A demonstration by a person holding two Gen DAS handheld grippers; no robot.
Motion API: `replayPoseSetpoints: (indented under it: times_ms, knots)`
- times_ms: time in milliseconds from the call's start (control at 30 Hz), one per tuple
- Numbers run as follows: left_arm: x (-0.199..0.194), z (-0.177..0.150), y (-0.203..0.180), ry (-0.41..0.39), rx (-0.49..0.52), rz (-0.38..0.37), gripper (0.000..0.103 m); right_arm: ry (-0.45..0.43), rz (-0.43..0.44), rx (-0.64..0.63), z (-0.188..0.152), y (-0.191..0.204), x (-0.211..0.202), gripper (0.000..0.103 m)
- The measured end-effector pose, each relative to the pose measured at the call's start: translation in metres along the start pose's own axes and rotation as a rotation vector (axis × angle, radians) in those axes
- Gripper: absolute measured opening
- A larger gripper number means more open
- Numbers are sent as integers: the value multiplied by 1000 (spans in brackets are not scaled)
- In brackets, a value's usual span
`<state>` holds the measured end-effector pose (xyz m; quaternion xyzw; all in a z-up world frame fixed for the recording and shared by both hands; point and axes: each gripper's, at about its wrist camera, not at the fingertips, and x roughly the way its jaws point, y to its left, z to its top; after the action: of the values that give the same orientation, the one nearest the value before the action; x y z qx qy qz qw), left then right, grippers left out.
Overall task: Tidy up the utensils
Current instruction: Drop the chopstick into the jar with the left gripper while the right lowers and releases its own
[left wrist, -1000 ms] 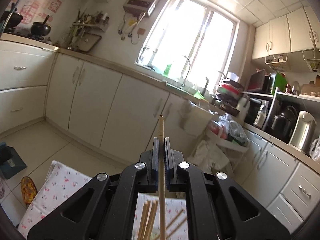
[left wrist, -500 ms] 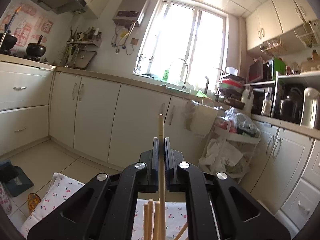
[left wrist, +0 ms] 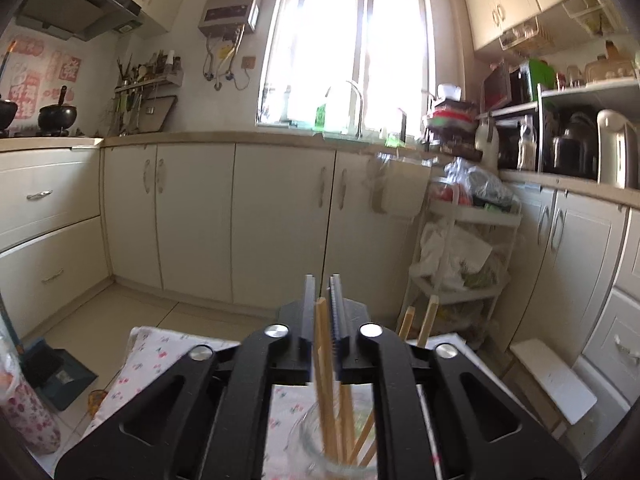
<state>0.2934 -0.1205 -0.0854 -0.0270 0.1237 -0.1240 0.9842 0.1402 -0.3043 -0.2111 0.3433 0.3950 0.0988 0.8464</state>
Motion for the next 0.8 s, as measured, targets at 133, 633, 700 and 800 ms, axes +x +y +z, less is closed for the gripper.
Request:
replayPoseSetpoints:
  times_ms: [133, 633, 700, 800]
  knots:
    - [-19, -4, 8, 12, 13, 14, 46, 0, -3, 3, 0, 0, -1, 6]
    - [-86, -91, 104, 263, -231, 109, 78, -262, 127, -65, 66, 64, -33, 6]
    - [-86, -99, 111, 280, -268, 100, 79, -334, 134, -100, 83, 83, -35, 6]
    - [-86, -102, 115, 266, -293, 89, 80, -452, 147, -123, 108, 108, -33, 6]
